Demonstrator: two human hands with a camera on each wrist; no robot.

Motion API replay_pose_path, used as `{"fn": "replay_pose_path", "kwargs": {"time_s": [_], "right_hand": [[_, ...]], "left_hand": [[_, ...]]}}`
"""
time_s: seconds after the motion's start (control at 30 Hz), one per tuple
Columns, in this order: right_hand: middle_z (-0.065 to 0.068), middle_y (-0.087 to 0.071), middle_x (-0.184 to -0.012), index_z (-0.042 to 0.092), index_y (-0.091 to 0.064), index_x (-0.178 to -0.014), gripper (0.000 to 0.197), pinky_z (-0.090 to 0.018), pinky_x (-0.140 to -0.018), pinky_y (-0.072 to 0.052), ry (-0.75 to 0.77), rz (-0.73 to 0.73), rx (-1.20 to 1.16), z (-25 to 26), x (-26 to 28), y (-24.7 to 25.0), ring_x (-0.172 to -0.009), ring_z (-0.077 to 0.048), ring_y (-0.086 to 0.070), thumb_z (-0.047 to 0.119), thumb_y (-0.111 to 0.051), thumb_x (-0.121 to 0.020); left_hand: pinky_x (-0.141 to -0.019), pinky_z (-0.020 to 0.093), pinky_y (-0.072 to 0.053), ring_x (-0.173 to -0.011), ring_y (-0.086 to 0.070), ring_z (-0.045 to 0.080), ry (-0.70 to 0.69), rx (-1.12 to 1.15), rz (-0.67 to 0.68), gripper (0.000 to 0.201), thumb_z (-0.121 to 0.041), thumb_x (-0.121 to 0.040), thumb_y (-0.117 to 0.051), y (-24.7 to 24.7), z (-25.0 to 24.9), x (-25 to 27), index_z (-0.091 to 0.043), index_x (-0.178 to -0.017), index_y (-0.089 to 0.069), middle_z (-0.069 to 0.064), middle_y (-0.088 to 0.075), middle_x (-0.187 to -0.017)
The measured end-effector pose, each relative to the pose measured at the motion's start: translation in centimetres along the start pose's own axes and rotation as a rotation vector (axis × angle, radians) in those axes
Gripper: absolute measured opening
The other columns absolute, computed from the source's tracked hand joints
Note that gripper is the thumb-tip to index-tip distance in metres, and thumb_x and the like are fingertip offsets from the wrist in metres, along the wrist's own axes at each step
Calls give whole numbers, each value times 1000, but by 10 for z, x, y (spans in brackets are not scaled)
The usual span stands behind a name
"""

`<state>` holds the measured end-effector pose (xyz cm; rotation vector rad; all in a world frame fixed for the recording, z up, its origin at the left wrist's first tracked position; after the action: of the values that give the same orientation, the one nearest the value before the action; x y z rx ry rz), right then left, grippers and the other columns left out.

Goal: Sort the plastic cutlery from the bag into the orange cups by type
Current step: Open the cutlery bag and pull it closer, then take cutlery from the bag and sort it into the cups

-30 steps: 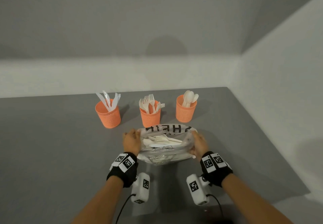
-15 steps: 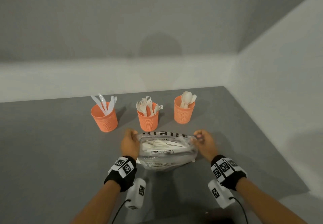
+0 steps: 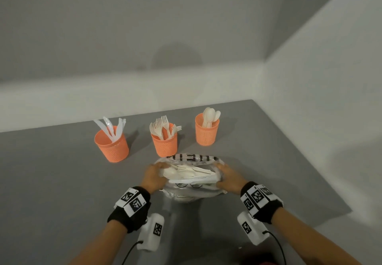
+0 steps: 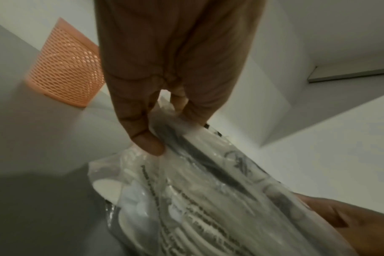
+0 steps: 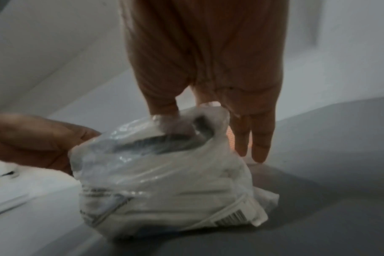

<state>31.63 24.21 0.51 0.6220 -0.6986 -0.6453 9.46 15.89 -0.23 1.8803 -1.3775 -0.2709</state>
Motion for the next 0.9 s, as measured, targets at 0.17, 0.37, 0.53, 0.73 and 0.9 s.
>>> {"fn": "replay_pose_path", "kwargs": {"time_s": [0.17, 0.37, 0.53, 0.73, 0.9], "right_hand": [[-17, -42, -137, 13, -14, -149, 80, -20, -75, -43, -105, -21, 17, -43, 19, 31, -98, -18, -51, 16, -61, -85], [-14, -26, -149, 16, -17, -148, 81, -23, -96, -35, -250, -155, 112, -89, 54, 75, -126, -26, -42, 24, -65, -84], [-13, -27, -148, 22, -40, -138, 69, -38, -109, -29, -352, -324, 451, -108, 80, 107, -136, -29, -27, 42, -66, -78], [-7, -54, -127, 14, -55, -124, 36, -33, -95, -42, -122, -334, 396, -95, 50, 105, -111, -23, -54, 32, -47, -94], [-6, -54, -133, 19, -53, -117, 38, -36, -103, -34, -258, -57, 372, -114, 12, 98, -120, -24, -51, 46, -45, -92]], "left_hand": [[-54, 14, -49, -69, -57, 19, -33, 216, -31, 32, 16, -78, -50, -19, -36, -15, -13, -86, -61, 16, -60, -108], [-97, 29, -39, -112, -56, 31, -190, 7, -28, 42, 10, -80, -48, -72, -109, -33, -4, -118, -60, 15, -55, -127], [-105, 28, -27, -127, -40, 34, -327, -96, 125, 54, 8, -84, -41, -109, -161, -41, -7, -136, -43, 20, -39, -136], [-105, 30, -30, -127, -42, 30, -405, -184, 170, 57, 6, -84, -42, -122, -189, -47, -12, -138, -42, 17, -43, -136], [-103, 27, -30, -125, -43, 29, -406, -182, 177, 59, 10, -81, -42, -119, -183, -49, -12, -136, -44, 16, -47, -133]]}}
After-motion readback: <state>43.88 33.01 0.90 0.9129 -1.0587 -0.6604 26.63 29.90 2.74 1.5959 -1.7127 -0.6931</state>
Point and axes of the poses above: each hand's wrist, its own x-axis away from the middle knuckle, its own y-axis out of the back of the hand, z = x × y, the point moved 5 cm from there along -x, towards the middle knuckle
